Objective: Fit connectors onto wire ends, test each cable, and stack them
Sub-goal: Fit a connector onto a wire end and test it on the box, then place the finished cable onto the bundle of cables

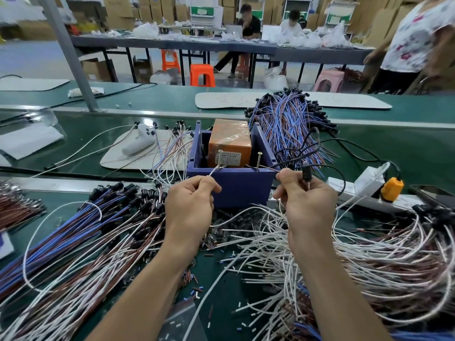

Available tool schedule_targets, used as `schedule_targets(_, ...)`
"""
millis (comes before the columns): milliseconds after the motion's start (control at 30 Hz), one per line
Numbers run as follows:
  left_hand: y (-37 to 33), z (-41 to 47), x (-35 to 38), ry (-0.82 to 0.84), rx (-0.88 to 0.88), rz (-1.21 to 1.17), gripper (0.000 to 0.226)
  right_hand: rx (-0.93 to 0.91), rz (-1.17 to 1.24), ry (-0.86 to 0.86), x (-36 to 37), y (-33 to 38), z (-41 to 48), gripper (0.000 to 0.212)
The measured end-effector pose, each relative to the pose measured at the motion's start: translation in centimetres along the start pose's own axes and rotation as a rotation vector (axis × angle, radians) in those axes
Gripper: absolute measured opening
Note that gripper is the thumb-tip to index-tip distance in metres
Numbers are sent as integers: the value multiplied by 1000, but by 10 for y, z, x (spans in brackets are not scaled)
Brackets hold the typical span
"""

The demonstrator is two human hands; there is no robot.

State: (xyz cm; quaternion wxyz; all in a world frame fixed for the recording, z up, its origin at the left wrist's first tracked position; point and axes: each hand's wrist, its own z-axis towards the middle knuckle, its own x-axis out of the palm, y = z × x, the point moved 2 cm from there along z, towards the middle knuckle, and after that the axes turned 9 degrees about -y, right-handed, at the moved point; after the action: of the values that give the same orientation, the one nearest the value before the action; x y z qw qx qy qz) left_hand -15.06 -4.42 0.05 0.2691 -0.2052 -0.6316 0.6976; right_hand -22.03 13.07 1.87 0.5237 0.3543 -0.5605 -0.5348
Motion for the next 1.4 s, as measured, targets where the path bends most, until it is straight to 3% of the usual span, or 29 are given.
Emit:
schedule_targets(300,-1,0,0,-3,-25,-30,34,-152,-236,-44,7,0,4,23)
schedule_targets(467,-5,-5,-2,-13,-24,-61,28,-106,-126,-40,-2,13,-2,26)
schedule_targets(600,-12,-17,-1,32,16,-118,24,-43,-60,102,-21,24,-17,24)
schedule_targets(800,-31,-51,24,303,115,60,17,61,-257,231,-47,21,-26,18)
schedule_targets(967,-45,-69,31,334,494,465,8,121,-317,310,-73,30,-30,20)
schedule_targets(1067,-47,-80,35,411,416,486,12,195,-248,314,-88,41,-34,31)
schedule_targets(1133,-46,-85,36,387,394,516,13,161,-271,277,-101,46,-36,35)
schedule_targets(1267,-43,-89,34,342,272,483,6,-35,-465,36,-145,64,-27,51)
schedule_targets(1333,-43,-91,34,331,217,464,29,-123,-635,-53,-168,76,-17,63)
schedule_targets(1400,-43,-93,37,335,194,482,34,-154,-804,-121,-188,86,-2,63)
